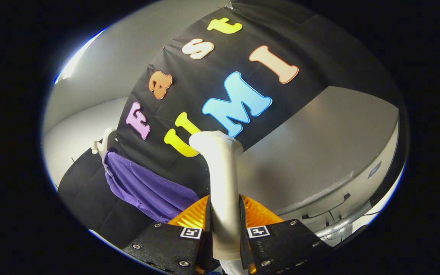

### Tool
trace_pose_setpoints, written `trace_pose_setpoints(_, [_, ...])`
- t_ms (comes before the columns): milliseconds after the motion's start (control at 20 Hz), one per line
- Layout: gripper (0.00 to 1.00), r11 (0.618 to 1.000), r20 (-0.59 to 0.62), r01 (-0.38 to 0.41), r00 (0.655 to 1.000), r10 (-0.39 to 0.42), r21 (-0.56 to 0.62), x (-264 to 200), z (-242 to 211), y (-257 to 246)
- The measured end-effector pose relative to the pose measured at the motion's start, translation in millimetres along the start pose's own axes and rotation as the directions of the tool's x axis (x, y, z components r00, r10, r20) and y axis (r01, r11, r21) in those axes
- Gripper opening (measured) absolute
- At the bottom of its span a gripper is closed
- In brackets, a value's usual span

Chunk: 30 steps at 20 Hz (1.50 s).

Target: Iron the clothes twice with a garment steamer, once on the left side and once on the right side.

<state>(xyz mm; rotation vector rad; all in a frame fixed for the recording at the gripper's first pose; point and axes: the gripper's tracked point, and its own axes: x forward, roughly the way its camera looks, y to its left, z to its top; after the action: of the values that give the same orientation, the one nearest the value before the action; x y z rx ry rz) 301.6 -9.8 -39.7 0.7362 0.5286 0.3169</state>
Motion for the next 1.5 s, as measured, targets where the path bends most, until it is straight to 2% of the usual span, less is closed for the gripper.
trace_pose_setpoints(500, [0.29, 0.988, 0.129, 0.0, 0.991, 0.02, -0.154, -71.1, -55.1, 65.1])
trace_pose_setpoints(700, [0.29, 0.958, 0.18, 0.028, 0.983, 0.025, -0.284, -84.6, -74.0, 94.7])
trace_pose_setpoints(800, [0.29, 0.949, 0.176, 0.017, 0.984, 0.041, -0.316, -83.1, -83.7, 111.6])
trace_pose_setpoints(1000, [0.3, 0.907, 0.243, 0.066, 0.969, 0.041, -0.416, -77.0, -85.1, 138.7])
trace_pose_setpoints(1300, [0.3, 0.865, 0.272, 0.051, 0.957, 0.101, -0.499, -46.5, -83.3, 198.7])
trace_pose_setpoints(1500, [0.3, 0.819, 0.278, 0.032, 0.948, 0.157, -0.572, -20.1, -82.5, 241.9])
